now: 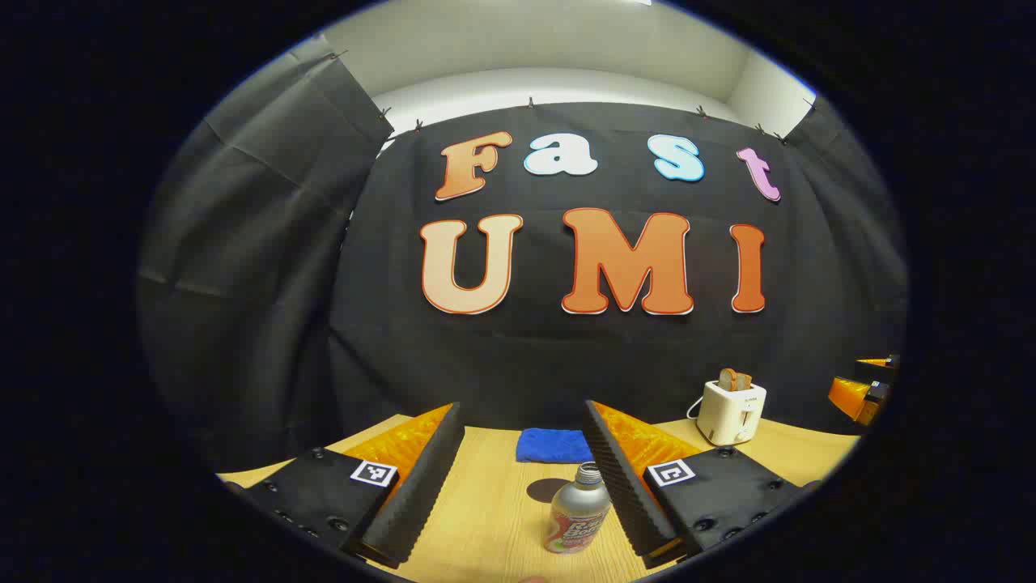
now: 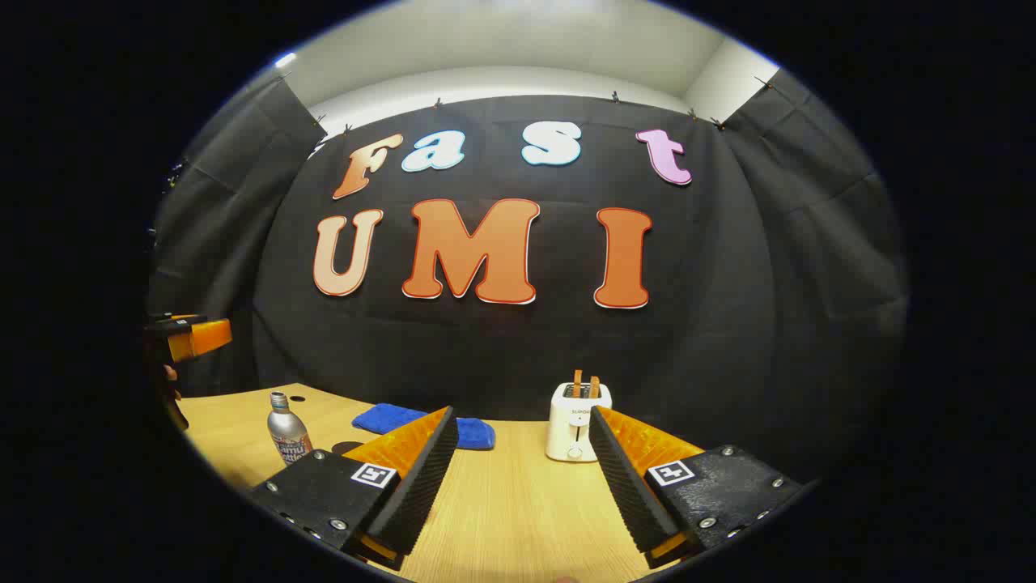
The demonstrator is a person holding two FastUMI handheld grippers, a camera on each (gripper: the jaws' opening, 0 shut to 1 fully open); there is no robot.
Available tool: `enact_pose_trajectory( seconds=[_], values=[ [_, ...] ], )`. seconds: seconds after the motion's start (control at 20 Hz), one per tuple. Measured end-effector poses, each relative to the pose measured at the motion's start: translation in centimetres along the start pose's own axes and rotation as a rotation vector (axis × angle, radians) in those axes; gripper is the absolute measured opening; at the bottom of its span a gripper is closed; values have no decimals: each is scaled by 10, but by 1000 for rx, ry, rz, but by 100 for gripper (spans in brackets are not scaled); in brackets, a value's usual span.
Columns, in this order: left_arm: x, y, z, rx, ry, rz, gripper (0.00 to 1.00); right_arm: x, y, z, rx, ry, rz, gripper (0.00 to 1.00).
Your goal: Open the teacup lid with one hand, grasp the water bottle and pour water into the teacup with the other hand; after pouring, place the water bottle on the coaster and then close the teacup lid.
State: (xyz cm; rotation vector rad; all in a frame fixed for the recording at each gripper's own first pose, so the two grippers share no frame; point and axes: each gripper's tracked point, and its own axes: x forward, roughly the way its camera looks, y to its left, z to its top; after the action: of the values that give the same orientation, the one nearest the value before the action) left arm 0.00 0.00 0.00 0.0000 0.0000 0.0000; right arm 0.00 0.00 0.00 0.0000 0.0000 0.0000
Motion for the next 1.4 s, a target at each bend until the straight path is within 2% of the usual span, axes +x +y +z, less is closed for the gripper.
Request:
enact_pose_trajectory(
  seconds=[0.15, 0.35, 0.4, 0.45, 0.5, 0.65, 0.7, 0.8, 0.9, 1.0, 1.05, 1.1, 1.2, 1.25, 1.4],
  values=[
    [5, -3, -4, -9, 12, -5, 97, 3, 7, -1, -8, 7, 16, 97],
    [5, -7, -7, 0, 18, -18, 97, 3, 18, 4, -5, -1, 54, 97],
    [4, -8, -6, 3, 20, -21, 97, 3, 19, 2, -4, -1, 58, 100],
    [4, -9, -6, 7, 20, -24, 100, 4, 22, 1, -6, 3, 65, 100],
    [2, -11, -6, 14, 18, -28, 100, 3, 24, 0, -9, 5, 71, 97],
    [0, -14, -5, 26, 9, -35, 100, 4, 29, 3, -9, 2, 87, 100],
    [0, -16, -4, 25, 11, -37, 98, 3, 33, 1, -4, 4, 99, 97],
    [0, -20, -14, 17, 45, -48, 94, 3, 38, 3, -3, 2, 114, 100],
    [0, -19, -19, 16, 62, -50, 94, 4, 40, 4, -6, -3, 112, 97],
    [-1, -18, -22, 16, 71, -49, 100, 3, 43, 5, -7, -9, 120, 97],
    [-2, -18, -23, 15, 72, -50, 94, 3, 44, 5, -7, -11, 123, 97],
    [-3, -18, -23, 14, 71, -51, 100, 4, 46, 5, -8, -7, 125, 97],
    [-3, -17, -24, 19, 76, -50, 100, 4, 49, -1, -5, 10, 135, 100],
    [-3, -18, -27, 21, 77, -53, 100, 4, 51, -3, -1, 16, 144, 97],
    [-6, -21, -33, 32, 90, -56, 100, 7, 57, -8, -3, 6, 166, 97]
  ],
)
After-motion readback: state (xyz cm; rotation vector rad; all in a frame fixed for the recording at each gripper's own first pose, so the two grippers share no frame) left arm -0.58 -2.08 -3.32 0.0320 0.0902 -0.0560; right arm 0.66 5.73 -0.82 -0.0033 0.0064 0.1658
